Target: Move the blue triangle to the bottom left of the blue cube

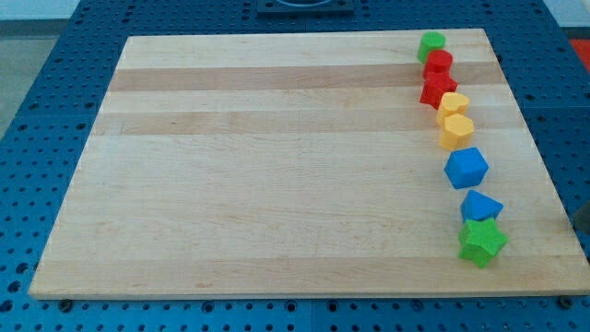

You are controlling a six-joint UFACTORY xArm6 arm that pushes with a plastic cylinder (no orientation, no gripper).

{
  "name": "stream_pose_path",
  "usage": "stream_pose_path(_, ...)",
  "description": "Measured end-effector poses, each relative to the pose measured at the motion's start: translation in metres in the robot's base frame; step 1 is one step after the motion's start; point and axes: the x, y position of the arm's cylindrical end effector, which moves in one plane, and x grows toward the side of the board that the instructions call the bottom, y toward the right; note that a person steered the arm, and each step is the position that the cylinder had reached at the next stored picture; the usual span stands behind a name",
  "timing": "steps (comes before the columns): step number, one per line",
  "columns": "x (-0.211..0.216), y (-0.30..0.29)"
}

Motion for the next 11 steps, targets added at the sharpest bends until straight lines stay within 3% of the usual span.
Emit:
stream_pose_path(4,-0.004,-0.039)
stream_pose_path(5,-0.004,-0.097)
stream_pose_path(8,-0.021,-0.188)
stream_pose_path(11,-0.040,-0.191)
